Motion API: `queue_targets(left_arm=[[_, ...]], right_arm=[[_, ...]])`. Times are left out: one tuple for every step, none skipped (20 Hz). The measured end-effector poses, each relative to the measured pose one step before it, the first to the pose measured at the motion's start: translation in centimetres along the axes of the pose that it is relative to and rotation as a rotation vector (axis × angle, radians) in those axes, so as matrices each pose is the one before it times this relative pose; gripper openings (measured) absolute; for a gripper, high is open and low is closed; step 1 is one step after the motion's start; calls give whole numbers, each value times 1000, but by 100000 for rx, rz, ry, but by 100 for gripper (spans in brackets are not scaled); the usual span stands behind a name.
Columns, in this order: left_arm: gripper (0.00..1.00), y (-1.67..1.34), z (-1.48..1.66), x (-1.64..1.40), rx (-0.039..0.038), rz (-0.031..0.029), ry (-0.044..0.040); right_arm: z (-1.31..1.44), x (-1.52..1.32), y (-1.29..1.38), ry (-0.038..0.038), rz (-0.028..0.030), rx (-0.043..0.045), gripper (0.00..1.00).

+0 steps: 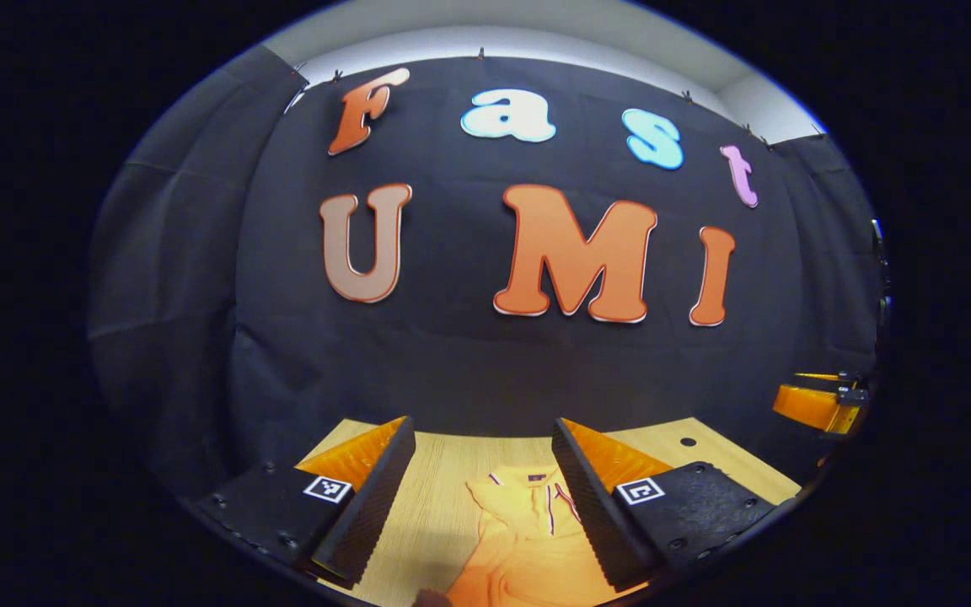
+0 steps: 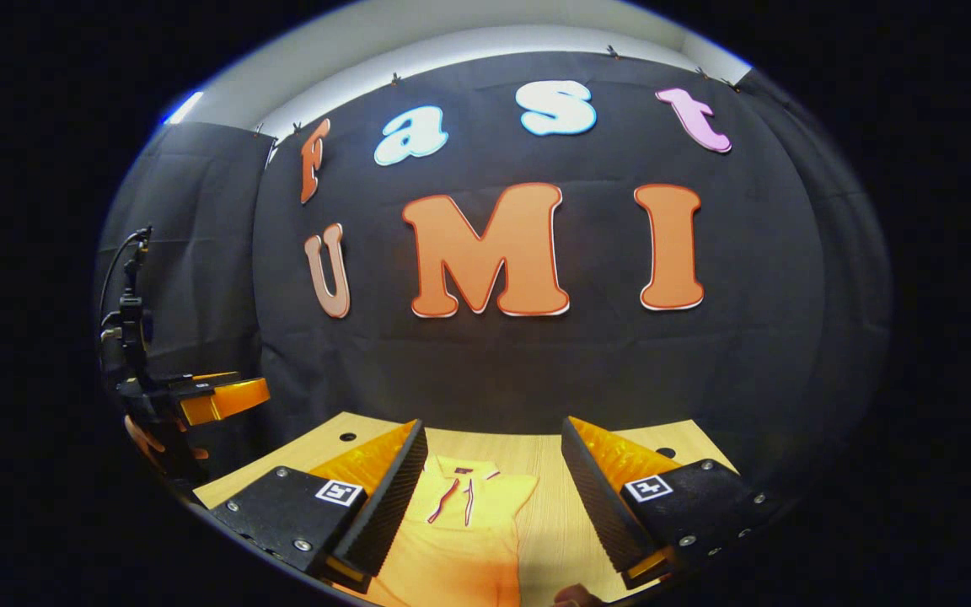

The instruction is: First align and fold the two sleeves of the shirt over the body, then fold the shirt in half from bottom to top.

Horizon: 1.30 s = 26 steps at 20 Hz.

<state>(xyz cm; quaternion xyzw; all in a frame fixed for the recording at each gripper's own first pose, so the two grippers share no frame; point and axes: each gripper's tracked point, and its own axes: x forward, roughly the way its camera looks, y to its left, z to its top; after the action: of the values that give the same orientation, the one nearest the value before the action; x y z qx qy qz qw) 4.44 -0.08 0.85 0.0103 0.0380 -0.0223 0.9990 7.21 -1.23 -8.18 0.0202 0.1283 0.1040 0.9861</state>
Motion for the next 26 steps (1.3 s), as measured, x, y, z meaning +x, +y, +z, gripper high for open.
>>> queue_targets(left_arm=[[98, -317, 468, -1134, 2298, -1419, -1916], [98, -333, 57, -1203, 3257, -752, -929], [98, -211, -302, -1505, 1912, 64, 1522], [98, -167, -1076, -1413, 281, -607, 1625], [98, -89, -621, -1485, -554, 378, 144], [98, 158, -152, -1387, -267, 710, -1300], [97, 890, 58, -1481, 1295, 3504, -1561], [98, 506, -98, -865, 1897, 830, 2], [97, -83, -481, -613, 923, 54, 1321], [97, 210, -1185, -750, -556, 514, 3171], [98, -114, -688, -506, -2363, -1095, 1948], [98, -70, -665, -779, -2289, -973, 1630], [98, -43, -903, -461, -2756, -1270, 1982], [97, -722, -1240, -54, -1466, -4075, 3883], [98, -853, -1751, -106, -370, -4261, 6156], [98, -381, -1639, -25, 698, -3101, 4972], [99, -98, -1289, 115, 1150, -95, 3873], [99, -82, -1792, 419, 1924, -862, 4969], [98, 94, -1239, 83, 538, 31, 4502], [99, 29, -1352, 201, 323, 189, 4809], [99, 196, -1715, 180, -898, 150, 5826], [99, -399, -770, 458, -2299, -1424, 3470], [99, -227, -1364, 419, -2080, -1393, 5566], [99, 48, -1776, 356, -1025, -556, 4839], [100, 243, -1243, 768, 303, 790, 4989], [100, -297, -1033, 794, 811, -66, 7502]], right_arm=[[-228, -428, 439, 901, -1139, -1345, 96], [-175, -838, 725, 514, -219, -1146, 96], [36, -689, 643, -660, 101, -313, 97], [2, -697, 618, 218, -672, 652, 96], [-172, -814, 454, 107, -637, 907, 96], [237, -777, 428, -1492, -858, 759, 96], [-141, -869, 183, -356, -2168, 141, 96], [-285, -753, -134, -40, -2247, -99, 96], [-430, -1003, -149, 1496, -3112, 951, 96], [-300, -946, -84, 465, -2038, 1727, 96], [-152, -935, 132, -153, 138, 1736, 96], [116, -713, 348, -936, -186, 939, 96], [-416, -646, -119, 637, -242, -581, 96], [-743, -644, -203, 816, -772, -1256, 96], [-845, -546, -260, 2144, -299, -996, 96], [-1089, -305, 25, 2867, 344, -393, 96], [-1429, -230, -107, 4484, 445, 359, 96], [-2366, -68, -373, 7282, 153, 1066, 96], [-1861, 102, -515, 6439, -407, 1476, 96], [-1306, 152, -445, 4119, -19, 1355, 96], [-2104, 194, -1023, 6243, -951, 1220, 97], [-1393, 342, -326, 4749, -488, 116, 96], [-1304, 510, -438, 3662, -187, -31, 96], [-1243, 292, -310, 4393, 588, -441, 97], [-1199, 538, -358, 3633, 107, -249, 96], [-1949, 967, -560, 6056, -14, -352, 97]])
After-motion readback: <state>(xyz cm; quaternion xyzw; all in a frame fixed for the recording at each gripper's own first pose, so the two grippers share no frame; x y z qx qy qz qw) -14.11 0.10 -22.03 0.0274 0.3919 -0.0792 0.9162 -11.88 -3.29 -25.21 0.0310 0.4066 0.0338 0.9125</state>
